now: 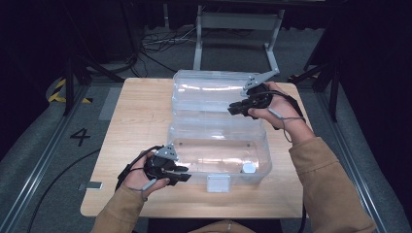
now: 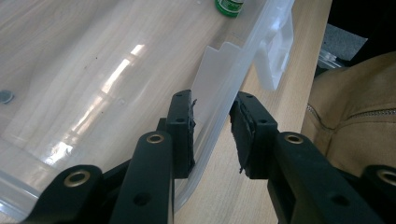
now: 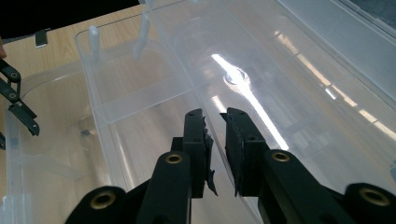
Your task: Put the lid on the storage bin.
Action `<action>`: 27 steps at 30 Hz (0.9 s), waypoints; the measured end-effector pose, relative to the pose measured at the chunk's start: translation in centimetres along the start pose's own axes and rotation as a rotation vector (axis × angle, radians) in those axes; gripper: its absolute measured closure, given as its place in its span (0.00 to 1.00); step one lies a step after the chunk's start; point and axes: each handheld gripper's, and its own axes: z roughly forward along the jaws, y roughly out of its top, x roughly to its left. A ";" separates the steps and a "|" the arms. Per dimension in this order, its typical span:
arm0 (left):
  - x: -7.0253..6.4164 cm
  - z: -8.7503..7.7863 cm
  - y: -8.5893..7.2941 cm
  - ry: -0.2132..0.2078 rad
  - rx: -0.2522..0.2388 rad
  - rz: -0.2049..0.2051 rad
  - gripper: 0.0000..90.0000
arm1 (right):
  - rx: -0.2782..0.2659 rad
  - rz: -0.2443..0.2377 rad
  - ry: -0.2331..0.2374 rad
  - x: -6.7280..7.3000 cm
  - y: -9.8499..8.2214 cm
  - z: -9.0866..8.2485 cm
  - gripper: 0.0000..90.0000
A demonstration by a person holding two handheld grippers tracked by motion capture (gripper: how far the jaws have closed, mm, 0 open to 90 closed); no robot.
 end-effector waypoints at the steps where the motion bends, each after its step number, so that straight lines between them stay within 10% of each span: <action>1: 0.0 0.0 0.0 0.000 -0.001 0.001 0.77 | 0.000 -0.001 0.000 0.0 0.0 0.0 0.88; 27: -0.1 0.3 -0.1 0.002 -0.014 0.000 0.77 | -0.001 -0.019 0.016 1.1 -0.1 -0.7 0.89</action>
